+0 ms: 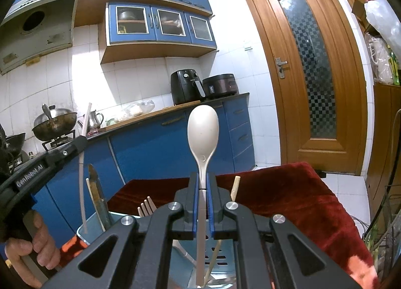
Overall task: Organize utensils
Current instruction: 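Lift both held utensils up over the Box holder, then lower the white knife into the holder and open the left tool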
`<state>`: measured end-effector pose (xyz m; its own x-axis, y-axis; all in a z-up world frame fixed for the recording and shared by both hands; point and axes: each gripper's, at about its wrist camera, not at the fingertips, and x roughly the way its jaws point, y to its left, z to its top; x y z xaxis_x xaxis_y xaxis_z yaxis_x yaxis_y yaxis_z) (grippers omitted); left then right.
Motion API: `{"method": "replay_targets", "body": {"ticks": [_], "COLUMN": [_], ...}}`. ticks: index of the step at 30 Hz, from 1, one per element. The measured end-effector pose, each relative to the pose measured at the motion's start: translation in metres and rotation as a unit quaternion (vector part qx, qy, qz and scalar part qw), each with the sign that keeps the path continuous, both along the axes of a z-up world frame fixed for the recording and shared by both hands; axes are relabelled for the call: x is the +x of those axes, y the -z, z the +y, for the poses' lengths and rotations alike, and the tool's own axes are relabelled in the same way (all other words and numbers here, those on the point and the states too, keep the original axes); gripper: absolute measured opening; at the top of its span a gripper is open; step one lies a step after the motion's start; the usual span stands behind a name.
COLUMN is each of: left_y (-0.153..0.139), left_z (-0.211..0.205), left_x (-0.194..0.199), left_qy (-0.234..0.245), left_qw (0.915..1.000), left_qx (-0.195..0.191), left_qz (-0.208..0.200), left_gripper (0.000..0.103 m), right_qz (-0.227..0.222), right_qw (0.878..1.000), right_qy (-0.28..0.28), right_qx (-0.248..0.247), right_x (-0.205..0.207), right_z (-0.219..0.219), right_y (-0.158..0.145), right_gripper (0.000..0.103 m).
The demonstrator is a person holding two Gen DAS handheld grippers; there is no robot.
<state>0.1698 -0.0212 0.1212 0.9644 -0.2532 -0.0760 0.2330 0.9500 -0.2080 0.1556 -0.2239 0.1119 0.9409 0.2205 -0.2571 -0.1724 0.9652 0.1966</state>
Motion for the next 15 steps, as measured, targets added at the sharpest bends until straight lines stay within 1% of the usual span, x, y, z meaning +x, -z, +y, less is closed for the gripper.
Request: {"method": "replay_targets", "body": {"ticks": [4,7,10,15], "left_y": [0.013,0.016,0.017,0.023], "left_z": [-0.007,-0.01,-0.009,-0.006], "left_x": [0.0,-0.004,-0.01,-0.014], "left_qy": [-0.008,-0.008,-0.005,-0.005], "left_qw": [0.9998,0.9995,0.9993,0.9993], "left_qx": [0.017,0.032,0.036,0.035], "left_qz": [0.001,-0.002,-0.002,0.012], "left_gripper": [0.006,0.006,0.006,0.006], "right_qz": [-0.007,-0.009,-0.01,-0.003], "right_qw": [1.0,1.0,1.0,1.0], "right_qy": [-0.003,-0.009,-0.013,-0.017], "right_qx": [-0.006,-0.004,-0.007,-0.01], "right_x": [-0.002,-0.006,-0.009,-0.011], "right_z": [0.001,0.0,0.001,-0.001], "right_y": [0.004,0.005,0.007,0.008], "right_gripper": [0.008,0.008,0.008,0.008]}}
